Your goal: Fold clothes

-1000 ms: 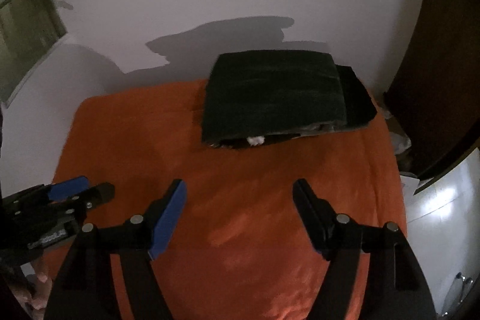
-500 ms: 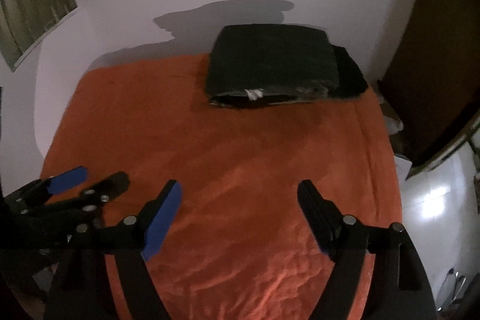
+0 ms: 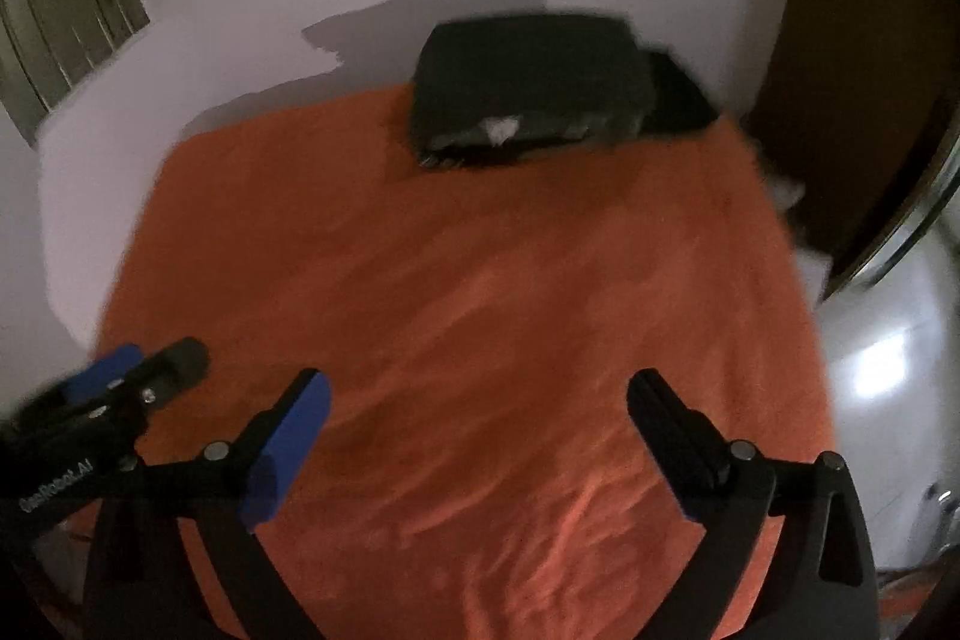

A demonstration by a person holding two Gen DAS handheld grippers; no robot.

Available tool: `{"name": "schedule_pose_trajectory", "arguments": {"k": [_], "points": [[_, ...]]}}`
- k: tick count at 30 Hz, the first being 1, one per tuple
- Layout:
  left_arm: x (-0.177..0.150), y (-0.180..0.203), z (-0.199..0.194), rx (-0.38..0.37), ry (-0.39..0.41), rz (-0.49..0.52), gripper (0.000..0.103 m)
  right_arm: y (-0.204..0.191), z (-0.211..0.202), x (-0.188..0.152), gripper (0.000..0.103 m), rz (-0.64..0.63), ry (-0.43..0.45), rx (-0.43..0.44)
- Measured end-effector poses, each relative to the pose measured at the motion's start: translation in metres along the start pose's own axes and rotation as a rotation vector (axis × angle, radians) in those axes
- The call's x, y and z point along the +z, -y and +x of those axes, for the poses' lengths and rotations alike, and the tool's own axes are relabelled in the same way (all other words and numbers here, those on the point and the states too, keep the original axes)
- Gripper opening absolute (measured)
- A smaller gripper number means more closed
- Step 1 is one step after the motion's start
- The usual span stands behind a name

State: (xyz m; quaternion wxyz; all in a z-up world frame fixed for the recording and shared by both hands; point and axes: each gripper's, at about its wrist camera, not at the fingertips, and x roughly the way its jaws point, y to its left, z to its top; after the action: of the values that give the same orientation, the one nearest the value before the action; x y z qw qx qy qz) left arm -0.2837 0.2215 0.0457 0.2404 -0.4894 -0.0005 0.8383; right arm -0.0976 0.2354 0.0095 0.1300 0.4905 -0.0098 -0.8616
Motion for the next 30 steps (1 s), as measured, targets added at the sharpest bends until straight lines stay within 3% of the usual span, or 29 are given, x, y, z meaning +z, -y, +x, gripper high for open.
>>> {"name": "schedule_pose_trajectory", "arguments": {"k": [5, 10, 15, 20, 30], "points": [[-0.019, 0.004, -0.004, 0.094, -0.034, 0.125, 0.077, 0.001, -0.009, -0.007, 0.100, -0.050, -0.005, -0.002], [-0.030, -0.007, -0.015, 0.128, -0.061, 0.121, 0.077, -0.009, -0.010, -0.018, 0.100, -0.049, -0.054, 0.061], [-0.029, -0.016, -0.018, 0.181, -0.035, 0.128, 0.077, -0.023, -0.003, -0.025, 0.100, -0.121, -0.059, 0.030], [-0.029, -0.019, -0.019, 0.155, -0.035, 0.090, 0.077, -0.017, -0.007, -0.025, 0.100, -0.080, -0.060, 0.063], [-0.029, -0.018, -0.013, 0.147, -0.051, 0.124, 0.077, -0.018, -0.003, -0.026, 0.100, -0.092, -0.073, 0.071]]}}
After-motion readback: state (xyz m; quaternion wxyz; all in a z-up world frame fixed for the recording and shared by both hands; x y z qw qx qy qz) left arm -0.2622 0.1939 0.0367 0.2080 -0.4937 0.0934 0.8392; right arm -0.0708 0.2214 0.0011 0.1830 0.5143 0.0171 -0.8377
